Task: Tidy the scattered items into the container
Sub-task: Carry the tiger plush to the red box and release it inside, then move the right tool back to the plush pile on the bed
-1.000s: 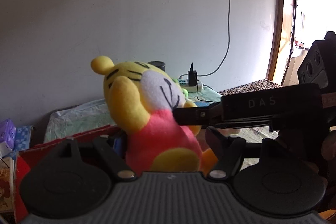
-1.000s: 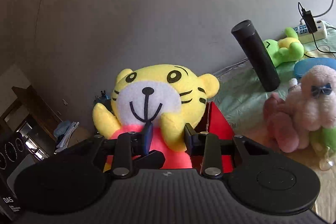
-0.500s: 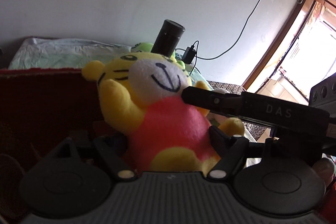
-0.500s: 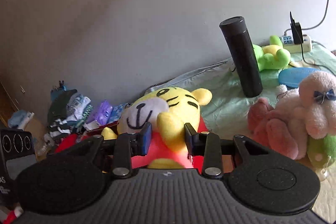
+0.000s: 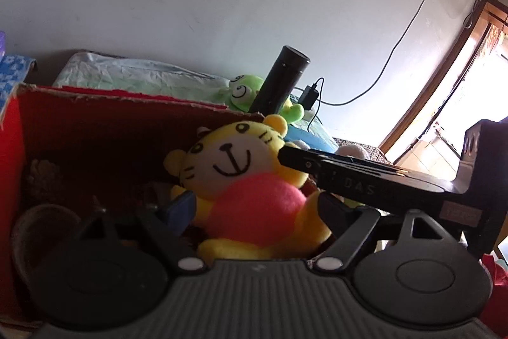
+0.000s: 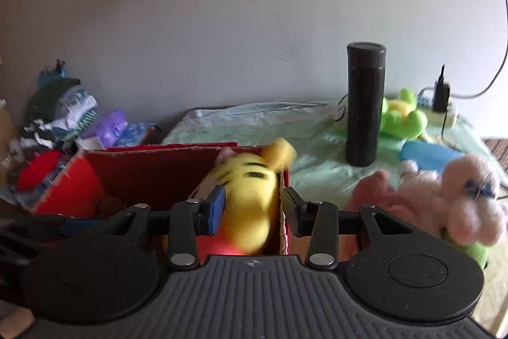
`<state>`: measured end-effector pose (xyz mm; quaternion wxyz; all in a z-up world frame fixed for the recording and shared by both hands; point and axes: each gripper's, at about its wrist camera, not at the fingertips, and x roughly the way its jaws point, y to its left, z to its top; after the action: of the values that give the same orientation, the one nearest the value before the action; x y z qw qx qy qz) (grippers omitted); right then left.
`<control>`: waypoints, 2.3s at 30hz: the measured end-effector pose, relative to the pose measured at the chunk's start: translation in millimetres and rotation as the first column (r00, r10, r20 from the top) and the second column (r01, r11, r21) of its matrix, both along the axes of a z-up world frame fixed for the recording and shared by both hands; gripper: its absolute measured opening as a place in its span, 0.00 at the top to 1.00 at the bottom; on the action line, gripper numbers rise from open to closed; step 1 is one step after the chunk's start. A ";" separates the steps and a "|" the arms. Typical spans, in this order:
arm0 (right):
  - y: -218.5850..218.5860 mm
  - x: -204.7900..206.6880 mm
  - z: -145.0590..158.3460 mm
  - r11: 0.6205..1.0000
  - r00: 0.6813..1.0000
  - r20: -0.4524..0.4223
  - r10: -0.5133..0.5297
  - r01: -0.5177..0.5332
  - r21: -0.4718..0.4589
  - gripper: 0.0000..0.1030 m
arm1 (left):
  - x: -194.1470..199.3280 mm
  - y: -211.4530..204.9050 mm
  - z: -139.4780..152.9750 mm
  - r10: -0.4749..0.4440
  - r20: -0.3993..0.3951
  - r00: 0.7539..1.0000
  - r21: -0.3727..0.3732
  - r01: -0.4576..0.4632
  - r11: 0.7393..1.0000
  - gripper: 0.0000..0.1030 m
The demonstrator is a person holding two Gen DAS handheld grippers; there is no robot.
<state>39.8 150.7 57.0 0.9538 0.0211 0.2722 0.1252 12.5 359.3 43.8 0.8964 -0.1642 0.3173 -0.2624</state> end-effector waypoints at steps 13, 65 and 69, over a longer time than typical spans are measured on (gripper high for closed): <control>-33.5 -6.4 -1.7 0.978 0.997 -0.081 -0.014 0.031 0.205 0.58 | 23.5 -40.7 -20.9 -0.118 -0.088 0.989 0.046 0.122 0.991 0.12; -176.9 -73.8 -50.0 0.844 0.944 -0.275 -0.182 0.293 0.449 0.67 | -35.5 -141.6 42.3 -0.053 0.131 0.990 0.354 0.004 0.935 0.08; -198.9 -69.9 -50.8 0.838 0.934 -0.305 -0.184 0.312 0.449 0.67 | -34.8 -179.8 43.2 -0.113 0.130 0.985 0.306 0.068 0.950 0.08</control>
<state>-30.1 -48.2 6.2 0.8831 0.3130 0.3443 0.0609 -22.3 179.5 87.0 0.9186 0.0082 0.2944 -0.2634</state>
